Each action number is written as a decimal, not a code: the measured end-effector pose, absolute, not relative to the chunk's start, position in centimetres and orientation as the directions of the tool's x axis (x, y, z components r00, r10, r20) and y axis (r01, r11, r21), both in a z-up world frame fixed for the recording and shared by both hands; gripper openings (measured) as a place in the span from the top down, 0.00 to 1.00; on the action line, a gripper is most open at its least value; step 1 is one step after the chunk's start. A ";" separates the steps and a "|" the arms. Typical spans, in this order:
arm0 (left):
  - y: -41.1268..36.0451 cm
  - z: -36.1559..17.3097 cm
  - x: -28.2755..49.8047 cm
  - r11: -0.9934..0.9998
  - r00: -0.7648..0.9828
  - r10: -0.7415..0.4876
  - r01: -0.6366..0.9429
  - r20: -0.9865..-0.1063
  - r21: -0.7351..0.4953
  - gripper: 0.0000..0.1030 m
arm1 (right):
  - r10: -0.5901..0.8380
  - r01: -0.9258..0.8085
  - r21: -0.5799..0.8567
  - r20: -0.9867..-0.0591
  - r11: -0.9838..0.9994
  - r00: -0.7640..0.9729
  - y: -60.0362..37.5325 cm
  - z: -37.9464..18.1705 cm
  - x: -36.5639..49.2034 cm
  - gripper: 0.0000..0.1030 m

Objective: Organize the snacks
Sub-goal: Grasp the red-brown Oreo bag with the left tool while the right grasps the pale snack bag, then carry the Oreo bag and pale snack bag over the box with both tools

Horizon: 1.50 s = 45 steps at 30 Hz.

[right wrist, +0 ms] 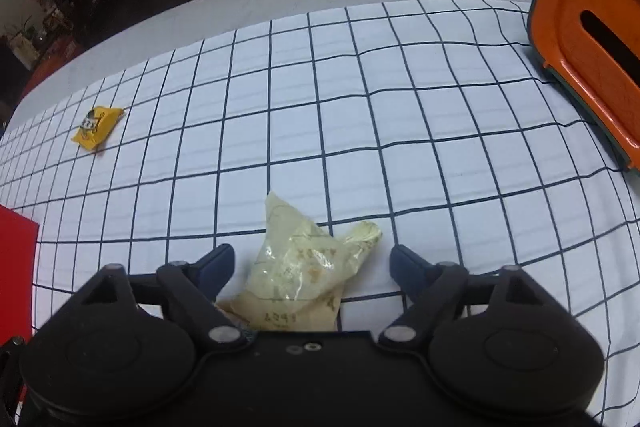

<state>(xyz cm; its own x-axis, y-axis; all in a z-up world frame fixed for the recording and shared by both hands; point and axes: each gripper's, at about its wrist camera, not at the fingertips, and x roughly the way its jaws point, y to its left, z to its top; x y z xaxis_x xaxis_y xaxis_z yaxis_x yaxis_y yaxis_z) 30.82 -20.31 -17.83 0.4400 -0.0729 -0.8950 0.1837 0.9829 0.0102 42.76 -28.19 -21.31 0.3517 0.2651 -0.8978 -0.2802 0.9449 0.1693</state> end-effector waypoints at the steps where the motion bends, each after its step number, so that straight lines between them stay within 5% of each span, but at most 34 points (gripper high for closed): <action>1: -20.3 -18.0 30.9 0.983 0.435 -0.075 0.184 -0.897 0.006 0.19 | 0.263 -0.281 0.168 -0.900 0.945 0.349 -28.1 -21.5 42.8 0.23; 8: -20.4 -18.4 31.2 0.982 0.410 -0.091 0.189 -0.907 -0.013 0.52 | 0.263 -0.293 0.159 -0.894 0.943 0.363 -28.0 -21.0 42.8 0.51; 15: -20.2 -18.1 30.6 0.984 0.422 -0.089 0.180 -0.902 -0.013 0.56 | 0.275 -0.292 0.165 -0.879 0.942 0.389 -29.2 -20.6 42.3 0.63; 25: -17.8 -16.8 29.0 0.993 0.441 -0.087 0.107 -0.893 -0.044 0.66 | 0.321 -0.291 0.210 -0.850 0.934 0.417 -31.9 -18.0 39.9 0.65; 45: -11.5 -10.1 20.8 0.987 0.521 -0.139 0.001 -0.842 -0.163 0.66 | 0.436 -0.407 0.264 -0.795 0.875 0.421 -32.0 -11.1 28.4 0.65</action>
<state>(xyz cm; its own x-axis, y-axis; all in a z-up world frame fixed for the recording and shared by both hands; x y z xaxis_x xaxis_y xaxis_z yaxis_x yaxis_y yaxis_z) 20.76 -11.47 -10.05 0.5206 -0.1394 -0.8423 0.0008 0.9867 -0.1628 28.43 -31.95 -11.09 0.4213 0.4358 -0.7953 -0.4067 0.8746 0.2638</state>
